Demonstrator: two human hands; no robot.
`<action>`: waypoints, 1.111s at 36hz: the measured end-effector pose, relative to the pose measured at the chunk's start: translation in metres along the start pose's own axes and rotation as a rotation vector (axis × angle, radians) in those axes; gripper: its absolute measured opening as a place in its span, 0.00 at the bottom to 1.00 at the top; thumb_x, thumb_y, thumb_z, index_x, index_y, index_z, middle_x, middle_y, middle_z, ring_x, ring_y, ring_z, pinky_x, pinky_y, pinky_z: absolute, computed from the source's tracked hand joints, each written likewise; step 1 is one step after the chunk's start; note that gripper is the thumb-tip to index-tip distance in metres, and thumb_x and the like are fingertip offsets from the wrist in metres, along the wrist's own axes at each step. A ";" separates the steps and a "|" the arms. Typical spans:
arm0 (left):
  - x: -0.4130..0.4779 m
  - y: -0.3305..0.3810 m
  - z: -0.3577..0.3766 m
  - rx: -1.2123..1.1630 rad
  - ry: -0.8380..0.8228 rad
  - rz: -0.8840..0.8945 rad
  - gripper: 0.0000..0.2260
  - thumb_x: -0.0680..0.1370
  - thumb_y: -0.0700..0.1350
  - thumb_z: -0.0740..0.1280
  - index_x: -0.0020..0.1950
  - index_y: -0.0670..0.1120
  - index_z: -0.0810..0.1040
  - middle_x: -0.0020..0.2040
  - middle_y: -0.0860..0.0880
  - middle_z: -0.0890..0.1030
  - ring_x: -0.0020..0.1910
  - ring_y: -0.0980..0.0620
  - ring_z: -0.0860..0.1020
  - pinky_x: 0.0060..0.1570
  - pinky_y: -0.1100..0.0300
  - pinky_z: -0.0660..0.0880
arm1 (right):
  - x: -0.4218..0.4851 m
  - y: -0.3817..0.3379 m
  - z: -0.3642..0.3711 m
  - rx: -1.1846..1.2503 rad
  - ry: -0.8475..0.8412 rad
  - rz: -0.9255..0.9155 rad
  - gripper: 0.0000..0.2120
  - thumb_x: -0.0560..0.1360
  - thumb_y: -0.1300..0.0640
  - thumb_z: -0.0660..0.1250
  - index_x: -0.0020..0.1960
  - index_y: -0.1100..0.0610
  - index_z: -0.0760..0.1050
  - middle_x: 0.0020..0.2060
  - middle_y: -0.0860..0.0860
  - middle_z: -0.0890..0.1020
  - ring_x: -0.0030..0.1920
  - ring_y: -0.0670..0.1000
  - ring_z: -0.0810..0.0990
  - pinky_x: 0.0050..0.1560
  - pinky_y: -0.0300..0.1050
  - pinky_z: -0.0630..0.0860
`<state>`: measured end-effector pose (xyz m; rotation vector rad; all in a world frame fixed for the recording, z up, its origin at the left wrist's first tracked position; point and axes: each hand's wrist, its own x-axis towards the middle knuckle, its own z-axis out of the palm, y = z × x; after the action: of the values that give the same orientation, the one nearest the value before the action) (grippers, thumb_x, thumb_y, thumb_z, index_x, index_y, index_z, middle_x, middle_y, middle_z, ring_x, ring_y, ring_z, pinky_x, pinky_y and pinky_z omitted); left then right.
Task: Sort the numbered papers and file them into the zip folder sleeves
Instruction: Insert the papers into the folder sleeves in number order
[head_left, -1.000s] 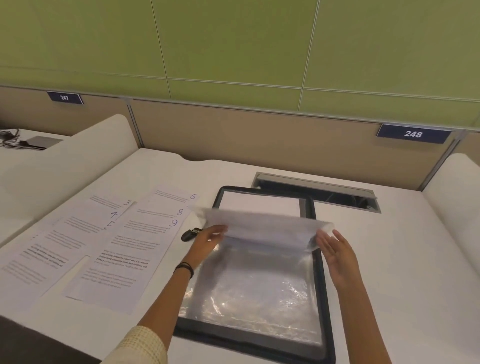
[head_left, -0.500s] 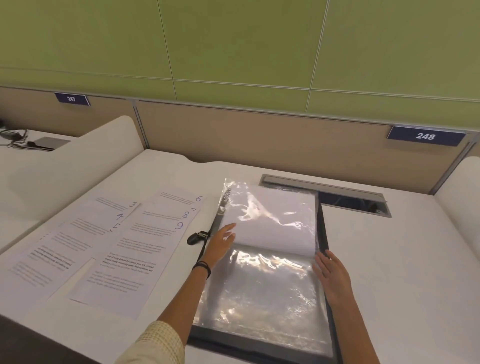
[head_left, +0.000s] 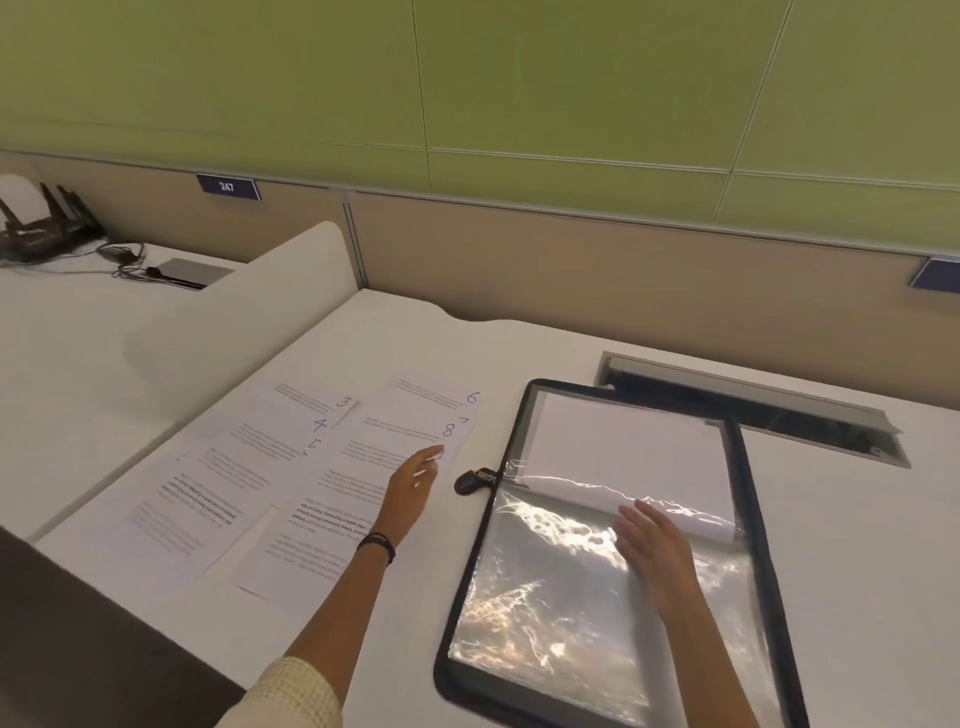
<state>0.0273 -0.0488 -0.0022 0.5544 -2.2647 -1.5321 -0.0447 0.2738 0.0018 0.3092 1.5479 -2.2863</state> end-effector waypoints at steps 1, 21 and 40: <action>0.002 -0.004 -0.010 0.005 0.011 -0.005 0.13 0.81 0.38 0.59 0.64 0.44 0.75 0.62 0.51 0.76 0.61 0.55 0.73 0.52 0.80 0.66 | 0.001 0.003 0.010 -0.018 -0.001 0.005 0.15 0.77 0.64 0.62 0.63 0.61 0.72 0.52 0.55 0.81 0.47 0.51 0.83 0.49 0.45 0.79; 0.054 -0.085 -0.179 0.085 0.159 -0.128 0.14 0.81 0.37 0.59 0.65 0.44 0.74 0.66 0.47 0.73 0.64 0.53 0.69 0.63 0.63 0.64 | 0.034 0.067 0.146 -0.341 -0.117 -0.019 0.09 0.70 0.59 0.73 0.49 0.59 0.79 0.45 0.57 0.84 0.39 0.51 0.82 0.36 0.39 0.78; 0.095 -0.145 -0.298 0.331 0.438 -0.200 0.15 0.79 0.32 0.58 0.65 0.38 0.74 0.65 0.39 0.73 0.64 0.42 0.70 0.65 0.54 0.66 | 0.059 0.115 0.278 -1.029 -0.570 -0.530 0.13 0.73 0.47 0.61 0.56 0.46 0.71 0.58 0.43 0.73 0.60 0.32 0.67 0.60 0.22 0.60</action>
<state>0.1101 -0.3830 -0.0254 1.1173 -2.1633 -0.9849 -0.0449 -0.0322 -0.0134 -1.0088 2.3231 -1.3200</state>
